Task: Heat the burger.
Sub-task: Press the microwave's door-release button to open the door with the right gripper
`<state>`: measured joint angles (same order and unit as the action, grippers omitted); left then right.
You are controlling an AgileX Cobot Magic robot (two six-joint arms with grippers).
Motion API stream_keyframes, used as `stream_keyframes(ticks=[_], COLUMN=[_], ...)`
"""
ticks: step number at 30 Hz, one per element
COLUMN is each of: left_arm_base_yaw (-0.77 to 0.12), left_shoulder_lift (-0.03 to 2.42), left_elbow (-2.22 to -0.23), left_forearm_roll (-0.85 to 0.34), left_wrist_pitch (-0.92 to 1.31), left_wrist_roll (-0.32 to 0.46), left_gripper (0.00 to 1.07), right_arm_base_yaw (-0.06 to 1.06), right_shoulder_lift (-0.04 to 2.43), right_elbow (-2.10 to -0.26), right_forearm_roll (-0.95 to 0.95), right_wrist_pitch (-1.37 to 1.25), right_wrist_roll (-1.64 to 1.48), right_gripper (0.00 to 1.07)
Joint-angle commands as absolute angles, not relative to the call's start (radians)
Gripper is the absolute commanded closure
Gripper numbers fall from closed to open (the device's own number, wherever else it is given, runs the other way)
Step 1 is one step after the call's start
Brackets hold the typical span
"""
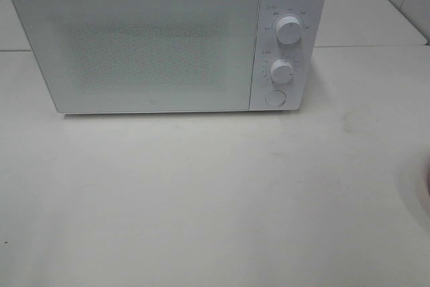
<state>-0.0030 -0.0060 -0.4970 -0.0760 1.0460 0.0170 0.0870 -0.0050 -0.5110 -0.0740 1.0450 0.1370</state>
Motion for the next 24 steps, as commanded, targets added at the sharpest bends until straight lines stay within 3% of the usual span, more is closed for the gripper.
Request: stream_keyframes(ticks=[1,17,24], left_arm_base_yaw=[0.002,0.002,0.002], left_shoulder_lift=[-0.03,-0.03,-0.03], left_elbow=[-0.495,-0.495,-0.495], left_forearm_roll=[-0.083,-0.083,-0.083], left_wrist_pitch=[1.036,1.036,1.036], left_wrist_roll=[0.021,0.021,0.021], left_gripper=[0.09,0.09,0.09], right_arm_base_yaw=[0.084,0.084,0.084], right_shoulder_lift=[-0.03,-0.027,0.082], right_elbow=[-0.511,-0.52,-0.563], right_forearm_roll=[-0.073,-0.073,-0.073], right_wrist_pitch=[1.038,1.03,1.004], right_wrist_roll=[0.139,0.14,0.142], right_gripper=[0.32,0.32,0.32])
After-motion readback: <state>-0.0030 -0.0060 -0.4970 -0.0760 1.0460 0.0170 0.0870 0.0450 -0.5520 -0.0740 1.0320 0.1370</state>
